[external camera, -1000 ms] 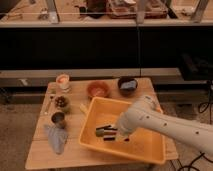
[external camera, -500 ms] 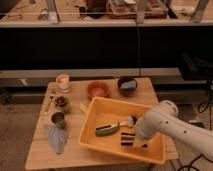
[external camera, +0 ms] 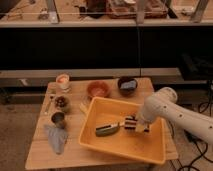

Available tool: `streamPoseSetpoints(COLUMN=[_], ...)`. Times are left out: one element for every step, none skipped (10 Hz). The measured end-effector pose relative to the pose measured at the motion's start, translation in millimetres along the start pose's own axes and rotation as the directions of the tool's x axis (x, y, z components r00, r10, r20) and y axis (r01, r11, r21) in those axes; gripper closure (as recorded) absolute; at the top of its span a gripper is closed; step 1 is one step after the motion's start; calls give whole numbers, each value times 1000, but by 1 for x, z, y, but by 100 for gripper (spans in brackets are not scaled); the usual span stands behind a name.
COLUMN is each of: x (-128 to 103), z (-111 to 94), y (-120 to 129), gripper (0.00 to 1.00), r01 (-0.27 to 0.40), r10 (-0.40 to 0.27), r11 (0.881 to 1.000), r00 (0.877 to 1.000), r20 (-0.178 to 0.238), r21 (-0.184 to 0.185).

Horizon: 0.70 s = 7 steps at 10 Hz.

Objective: Wipe tray with eraser

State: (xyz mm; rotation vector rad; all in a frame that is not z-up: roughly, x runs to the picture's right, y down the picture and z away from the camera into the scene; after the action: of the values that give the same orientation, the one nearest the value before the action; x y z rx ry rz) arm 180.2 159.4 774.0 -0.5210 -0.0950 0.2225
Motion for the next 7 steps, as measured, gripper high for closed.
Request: streamPoseSetpoints(x=[-8,-18,-33,-50,-71,-88,-106], z=[2,5,10,14,15,15,15], y=[-19,-28,-32,-31,-26,-21,-13], gripper=[89,89,89,89,89,89,89], r01=[1,8,23,41,59,83,116], r10=[-1,-8,-23,-41,-60,-84,-118], r11=[1000,1000,1000,999,998,996,993], r00=[1000,1000,1000,999,998,996,992], r20=[-5,-10,-12,-8,8,20,38], r21=[13,19,21,25,26,30,33])
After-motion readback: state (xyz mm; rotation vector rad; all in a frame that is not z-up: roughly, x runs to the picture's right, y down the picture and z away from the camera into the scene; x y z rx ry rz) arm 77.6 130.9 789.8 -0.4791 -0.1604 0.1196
